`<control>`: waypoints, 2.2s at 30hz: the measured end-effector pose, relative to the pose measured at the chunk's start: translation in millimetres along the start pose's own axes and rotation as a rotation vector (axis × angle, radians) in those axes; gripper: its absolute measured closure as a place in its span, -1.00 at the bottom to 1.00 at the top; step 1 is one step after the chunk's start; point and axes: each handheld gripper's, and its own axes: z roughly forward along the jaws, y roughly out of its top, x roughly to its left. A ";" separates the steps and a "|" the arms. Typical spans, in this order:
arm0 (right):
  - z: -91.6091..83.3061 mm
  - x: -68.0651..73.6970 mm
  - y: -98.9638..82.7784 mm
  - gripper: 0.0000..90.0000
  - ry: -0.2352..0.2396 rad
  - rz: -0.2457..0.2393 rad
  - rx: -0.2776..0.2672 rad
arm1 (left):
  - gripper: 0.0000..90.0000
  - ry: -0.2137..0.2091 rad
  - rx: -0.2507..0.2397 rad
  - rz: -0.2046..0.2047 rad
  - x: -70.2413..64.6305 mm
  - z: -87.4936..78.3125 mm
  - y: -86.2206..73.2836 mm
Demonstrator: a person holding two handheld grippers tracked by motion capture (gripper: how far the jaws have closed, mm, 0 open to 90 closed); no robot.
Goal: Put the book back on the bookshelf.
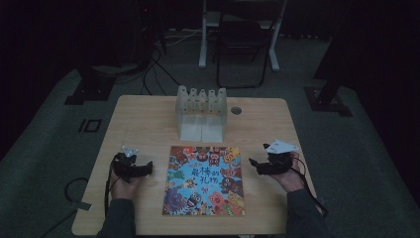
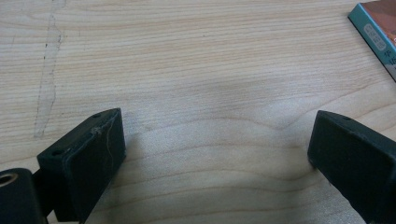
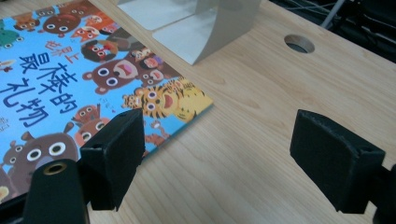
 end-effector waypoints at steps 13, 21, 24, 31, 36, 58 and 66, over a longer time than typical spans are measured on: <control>12.8 7.9 14.9 -0.61 0.027 -0.024 -0.018 | -0.91 0.000 0.000 0.000 0.0 0.0 0.0; 21.9 13.6 24.7 -0.60 0.033 -0.045 -0.011 | -0.90 0.002 0.000 -0.001 -0.1 0.0 0.1; 25.6 14.2 27.7 -0.55 0.032 -0.054 -0.006 | -0.90 0.002 0.000 -0.002 -0.1 0.0 0.1; 36.2 14.5 32.8 -0.49 0.045 -0.060 -0.001 | -0.82 -0.009 -0.019 0.007 -1.0 -1.5 -0.8; 45.2 12.6 36.2 -0.48 0.056 -0.059 0.007 | -0.51 -0.014 -0.041 0.013 -1.4 -3.5 -2.0; 79.3 3.3 31.1 -0.49 0.101 0.022 0.027 | -0.37 -0.031 -0.036 0.026 -10.2 -5.5 -1.7; 91.4 1.2 26.6 -0.53 0.122 0.041 0.057 | -0.38 -0.056 -0.034 0.049 -17.1 -7.0 -2.6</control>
